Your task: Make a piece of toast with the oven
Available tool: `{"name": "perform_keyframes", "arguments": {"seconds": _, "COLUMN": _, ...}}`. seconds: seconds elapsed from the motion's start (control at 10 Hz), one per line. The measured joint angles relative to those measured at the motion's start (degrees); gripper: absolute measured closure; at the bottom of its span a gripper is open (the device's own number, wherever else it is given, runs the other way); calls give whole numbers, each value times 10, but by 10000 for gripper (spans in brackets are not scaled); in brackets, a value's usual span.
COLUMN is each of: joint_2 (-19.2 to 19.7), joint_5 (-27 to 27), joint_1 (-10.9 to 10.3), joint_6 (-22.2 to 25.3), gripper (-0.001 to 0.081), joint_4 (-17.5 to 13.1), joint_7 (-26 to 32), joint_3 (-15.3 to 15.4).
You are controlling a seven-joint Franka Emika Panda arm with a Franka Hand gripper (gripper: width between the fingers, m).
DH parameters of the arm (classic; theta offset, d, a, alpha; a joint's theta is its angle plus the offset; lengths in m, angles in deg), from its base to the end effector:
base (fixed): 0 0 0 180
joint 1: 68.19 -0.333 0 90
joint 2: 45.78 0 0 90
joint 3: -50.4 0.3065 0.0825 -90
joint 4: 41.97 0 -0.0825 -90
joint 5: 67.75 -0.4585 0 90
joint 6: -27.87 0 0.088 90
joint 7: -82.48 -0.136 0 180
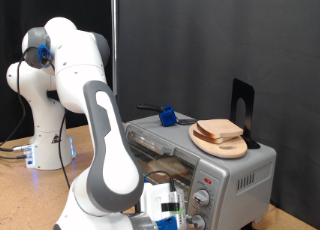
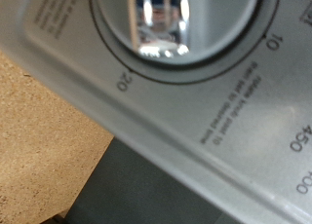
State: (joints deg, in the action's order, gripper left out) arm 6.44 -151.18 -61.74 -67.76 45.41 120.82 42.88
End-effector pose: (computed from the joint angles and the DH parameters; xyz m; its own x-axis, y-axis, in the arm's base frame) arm 0.7140 -0.0392 0.0649 0.9597 -0.2129 -0.1836 -0.2285 -0.2099 -0.9507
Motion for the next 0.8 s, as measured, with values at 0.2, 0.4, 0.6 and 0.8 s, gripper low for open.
{"name": "perform_keyframes", "arguments": {"seconds": 0.2, "joint_2": 0, "joint_5": 0, "joint_1": 10, "joint_6": 14, "gripper": 326, "joint_4": 2, "joint_7": -6, "joint_3": 0}}
{"name": "perform_keyframes", "arguments": {"seconds": 0.4, "joint_2": -9, "joint_5": 1, "joint_1": 32, "joint_6": 71, "gripper": 64, "joint_4": 7, "joint_7": -35, "joint_3": -1}}
{"name": "perform_keyframes", "arguments": {"seconds": 0.6, "joint_2": -29, "joint_5": 10, "joint_1": 53, "joint_6": 120, "gripper": 11, "joint_4": 23, "joint_7": -65, "joint_3": -6}}
{"name": "perform_keyframes", "arguments": {"seconds": 0.8, "joint_2": -50, "joint_5": 42, "joint_1": 63, "joint_6": 158, "gripper": 6, "joint_4": 40, "joint_7": -100, "joint_3": -24}}
